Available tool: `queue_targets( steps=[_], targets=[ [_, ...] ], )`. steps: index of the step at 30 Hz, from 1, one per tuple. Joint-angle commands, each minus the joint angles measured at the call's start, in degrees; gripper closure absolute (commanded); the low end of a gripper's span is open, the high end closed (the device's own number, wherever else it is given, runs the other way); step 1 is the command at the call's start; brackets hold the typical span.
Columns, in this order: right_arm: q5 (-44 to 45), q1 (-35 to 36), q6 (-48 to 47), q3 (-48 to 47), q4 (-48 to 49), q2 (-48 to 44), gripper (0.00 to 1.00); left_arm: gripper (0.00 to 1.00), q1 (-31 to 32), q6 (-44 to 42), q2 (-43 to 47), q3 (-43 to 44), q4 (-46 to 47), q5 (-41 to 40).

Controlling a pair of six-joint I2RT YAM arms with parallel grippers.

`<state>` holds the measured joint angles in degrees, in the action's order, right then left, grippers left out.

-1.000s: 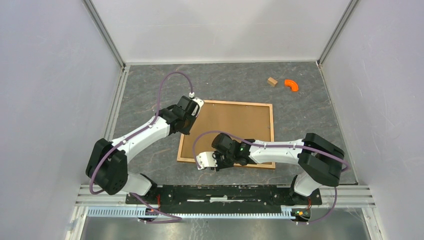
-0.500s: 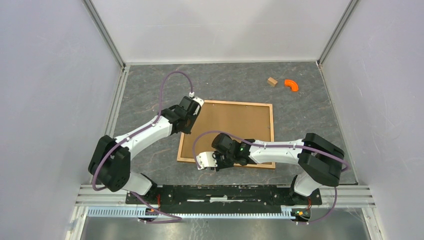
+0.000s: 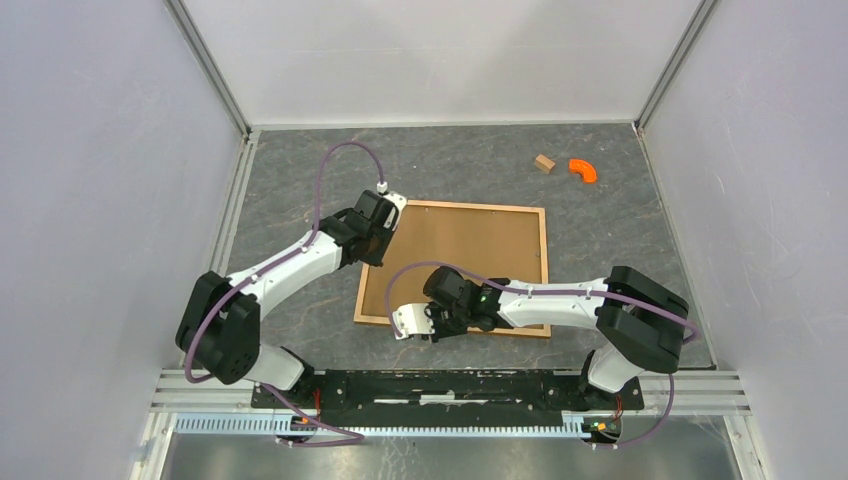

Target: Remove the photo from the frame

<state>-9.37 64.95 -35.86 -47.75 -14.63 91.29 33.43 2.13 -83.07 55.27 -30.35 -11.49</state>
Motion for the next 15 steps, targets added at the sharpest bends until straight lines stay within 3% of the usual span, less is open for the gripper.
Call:
queue_targets(
  steps=[1, 15],
  targets=[
    [-1.3, 0.8, -1.2, 2.0, -2.4, 2.6, 1.0, 0.98, 0.4, 2.0, 0.7, -1.8, 0.2, 10.2],
    [-1.8, 0.8, -1.3, 1.4, -3.2, 1.6, 1.0, 0.98, 0.2, 0.3, 3.4, -1.6, -0.6, 14.9]
  ],
)
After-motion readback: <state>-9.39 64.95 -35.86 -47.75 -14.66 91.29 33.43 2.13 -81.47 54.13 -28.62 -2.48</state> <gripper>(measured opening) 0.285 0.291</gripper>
